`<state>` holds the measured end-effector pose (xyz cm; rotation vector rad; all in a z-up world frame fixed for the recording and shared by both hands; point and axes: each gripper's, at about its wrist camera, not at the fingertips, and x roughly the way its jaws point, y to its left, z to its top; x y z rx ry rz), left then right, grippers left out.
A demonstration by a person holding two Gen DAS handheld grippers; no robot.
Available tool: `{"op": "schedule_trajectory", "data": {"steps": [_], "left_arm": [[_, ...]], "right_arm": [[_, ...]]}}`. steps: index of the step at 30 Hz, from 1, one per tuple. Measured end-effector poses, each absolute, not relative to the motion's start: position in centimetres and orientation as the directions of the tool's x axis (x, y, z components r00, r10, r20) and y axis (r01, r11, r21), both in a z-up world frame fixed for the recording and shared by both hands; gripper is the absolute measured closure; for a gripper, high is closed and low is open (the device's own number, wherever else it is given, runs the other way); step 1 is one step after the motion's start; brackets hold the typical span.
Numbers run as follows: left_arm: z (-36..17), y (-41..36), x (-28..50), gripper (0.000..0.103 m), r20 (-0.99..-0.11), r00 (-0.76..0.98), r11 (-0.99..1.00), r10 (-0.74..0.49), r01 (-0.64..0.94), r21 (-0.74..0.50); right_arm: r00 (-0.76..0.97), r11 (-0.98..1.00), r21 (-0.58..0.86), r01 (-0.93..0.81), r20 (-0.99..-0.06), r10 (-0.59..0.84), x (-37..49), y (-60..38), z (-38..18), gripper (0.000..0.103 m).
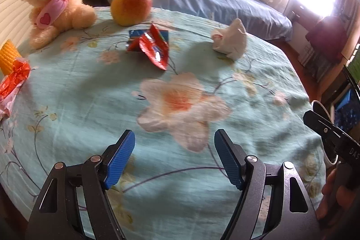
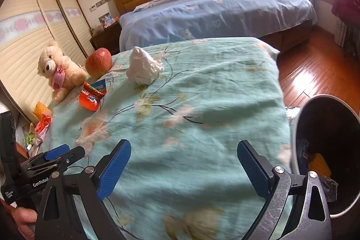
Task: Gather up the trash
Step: 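Move both open tools back over the bed toward the red packet and white tissue, then grasp the red snack packet with the left tool while the right tool grasps the white tissue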
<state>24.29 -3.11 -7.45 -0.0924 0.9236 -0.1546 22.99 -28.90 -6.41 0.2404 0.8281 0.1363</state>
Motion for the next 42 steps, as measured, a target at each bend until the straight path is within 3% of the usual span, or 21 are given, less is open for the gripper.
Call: {"op": "schedule_trajectory", "data": {"steps": [21,36,37,39,41,42], "left_arm": [[-7.1,0.1,30.6,0.028,-0.790,0.608,0.996,-0.080,0.011,-0.092],[-8.0,0.8,36.2,0.029,-0.788,0.607,0.989,-0.100,-0.026,-0.145],[-8.0,0.7,36.3,0.034,-0.786,0.610,0.990,-0.099,-0.023,-0.143],[-8.2,0.3,36.5,0.048,-0.790,0.605,0.990,-0.102,-0.012,-0.138],[-8.2,0.2,36.5,0.069,-0.786,0.606,0.989,-0.120,0.002,-0.149],[-8.1,0.0,36.3,0.073,-0.783,0.609,0.989,-0.127,0.013,-0.149]], "right_arm": [[0.637,0.960,0.267,-0.087,-0.725,0.260,30.6,-24.5,-7.5,0.007],[0.638,0.962,0.254,-0.100,-0.725,0.258,37.9,-21.9,-8.1,0.009],[0.639,0.964,0.248,-0.096,-0.727,0.251,38.2,-21.9,-8.2,0.012],[0.633,0.963,0.251,-0.094,-0.732,0.252,38.6,-21.9,-8.4,0.031],[0.627,0.961,0.261,-0.090,-0.735,0.258,38.7,-22.1,-8.6,0.038],[0.635,0.961,0.262,-0.088,-0.729,0.256,38.5,-22.2,-8.6,0.048]]}}
